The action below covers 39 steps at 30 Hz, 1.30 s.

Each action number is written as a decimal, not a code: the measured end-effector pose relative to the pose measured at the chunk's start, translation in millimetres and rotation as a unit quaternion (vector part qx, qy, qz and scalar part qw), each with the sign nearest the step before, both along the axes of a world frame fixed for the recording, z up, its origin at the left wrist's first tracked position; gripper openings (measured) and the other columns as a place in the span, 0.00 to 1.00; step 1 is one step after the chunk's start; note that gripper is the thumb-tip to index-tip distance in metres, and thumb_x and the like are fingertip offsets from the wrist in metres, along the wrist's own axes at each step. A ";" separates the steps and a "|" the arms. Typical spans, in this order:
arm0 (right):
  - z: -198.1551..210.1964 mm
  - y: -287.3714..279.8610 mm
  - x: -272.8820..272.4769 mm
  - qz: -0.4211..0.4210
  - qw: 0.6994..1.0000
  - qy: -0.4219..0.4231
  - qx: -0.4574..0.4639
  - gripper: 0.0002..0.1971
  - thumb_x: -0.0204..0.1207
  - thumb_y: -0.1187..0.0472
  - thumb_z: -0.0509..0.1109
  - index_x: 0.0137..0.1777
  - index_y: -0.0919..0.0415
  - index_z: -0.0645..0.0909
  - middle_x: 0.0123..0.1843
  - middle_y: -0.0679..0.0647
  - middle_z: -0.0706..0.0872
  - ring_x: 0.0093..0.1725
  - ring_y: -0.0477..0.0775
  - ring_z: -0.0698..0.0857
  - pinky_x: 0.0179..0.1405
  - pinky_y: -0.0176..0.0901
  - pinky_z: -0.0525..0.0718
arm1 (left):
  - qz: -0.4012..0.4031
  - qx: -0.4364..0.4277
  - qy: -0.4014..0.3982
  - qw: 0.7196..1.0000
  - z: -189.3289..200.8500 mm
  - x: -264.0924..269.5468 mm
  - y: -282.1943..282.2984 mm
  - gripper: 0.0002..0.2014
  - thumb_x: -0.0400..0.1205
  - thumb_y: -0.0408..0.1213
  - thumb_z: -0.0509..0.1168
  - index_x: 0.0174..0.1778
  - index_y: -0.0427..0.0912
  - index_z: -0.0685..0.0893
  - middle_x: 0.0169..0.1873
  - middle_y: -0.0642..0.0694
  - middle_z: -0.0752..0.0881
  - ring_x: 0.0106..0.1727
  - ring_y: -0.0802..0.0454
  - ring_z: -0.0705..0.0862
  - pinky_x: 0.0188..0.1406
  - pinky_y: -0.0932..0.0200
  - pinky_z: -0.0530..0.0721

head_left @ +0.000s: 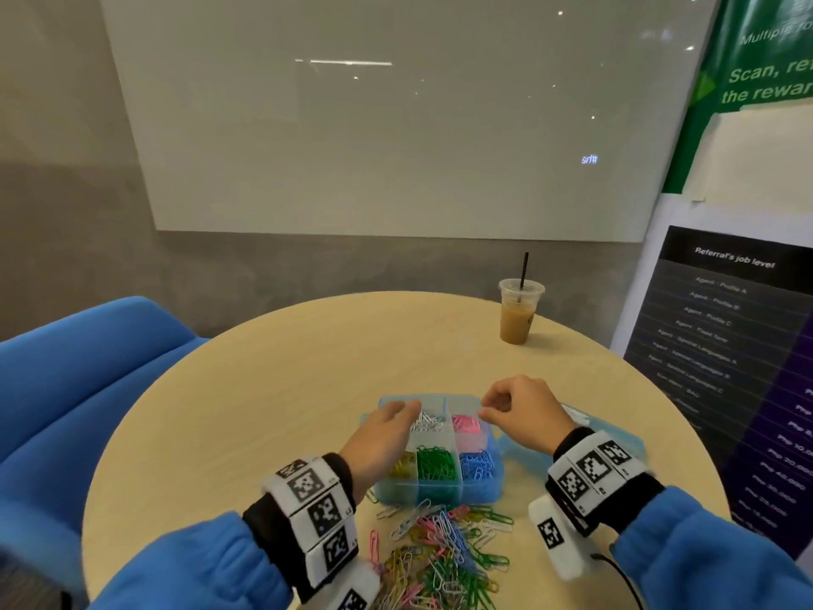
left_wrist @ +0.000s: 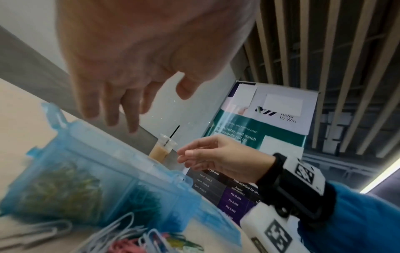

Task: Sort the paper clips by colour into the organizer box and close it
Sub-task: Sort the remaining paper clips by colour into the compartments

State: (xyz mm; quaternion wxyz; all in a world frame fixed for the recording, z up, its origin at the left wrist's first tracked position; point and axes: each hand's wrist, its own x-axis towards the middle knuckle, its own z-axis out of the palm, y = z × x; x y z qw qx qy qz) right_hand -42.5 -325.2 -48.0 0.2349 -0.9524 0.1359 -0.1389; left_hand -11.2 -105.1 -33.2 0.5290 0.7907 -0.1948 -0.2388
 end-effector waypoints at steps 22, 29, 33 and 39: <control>-17.3 90.1 -56.1 0.165 0.967 0.152 -0.119 0.18 0.69 0.52 0.79 0.36 0.70 0.83 0.37 0.64 0.89 0.37 0.61 0.87 0.35 0.51 0.84 | -0.277 0.306 -0.149 0.899 -22.4 -26.9 35.0 0.18 0.85 0.50 0.62 0.61 0.39 0.83 0.53 0.44 0.86 0.44 0.50 0.81 0.50 0.55 0.80; -21.2 92.3 -50.3 0.173 0.967 0.151 -0.113 0.06 0.72 0.67 0.72 0.35 0.69 0.83 0.33 0.61 0.86 0.34 0.59 0.84 0.31 0.49 0.81 | -0.253 0.229 -0.078 0.937 -26.6 -28.1 36.2 0.17 0.86 0.46 0.62 0.62 0.36 0.82 0.40 0.43 0.84 0.31 0.50 0.79 0.38 0.51 0.80; -11.8 84.4 -51.7 0.176 0.972 0.146 -0.058 0.07 0.72 0.64 0.75 0.40 0.70 0.88 0.34 0.60 0.87 0.31 0.52 0.80 0.26 0.38 0.76 | -0.186 0.184 -0.067 0.963 -26.6 -29.0 39.0 0.19 0.88 0.50 0.58 0.65 0.39 0.81 0.54 0.34 0.86 0.42 0.49 0.81 0.40 0.58 0.80; 20.3 74.0 -53.8 0.147 0.985 0.090 0.016 0.08 0.70 0.60 0.79 0.35 0.64 0.87 0.26 0.49 0.82 0.24 0.41 0.76 0.23 0.29 0.70 | -0.013 -0.045 0.158 0.986 -18.3 -42.2 24.2 0.19 0.88 0.51 0.55 0.64 0.40 0.80 0.51 0.43 0.82 0.45 0.51 0.81 0.40 0.58 0.87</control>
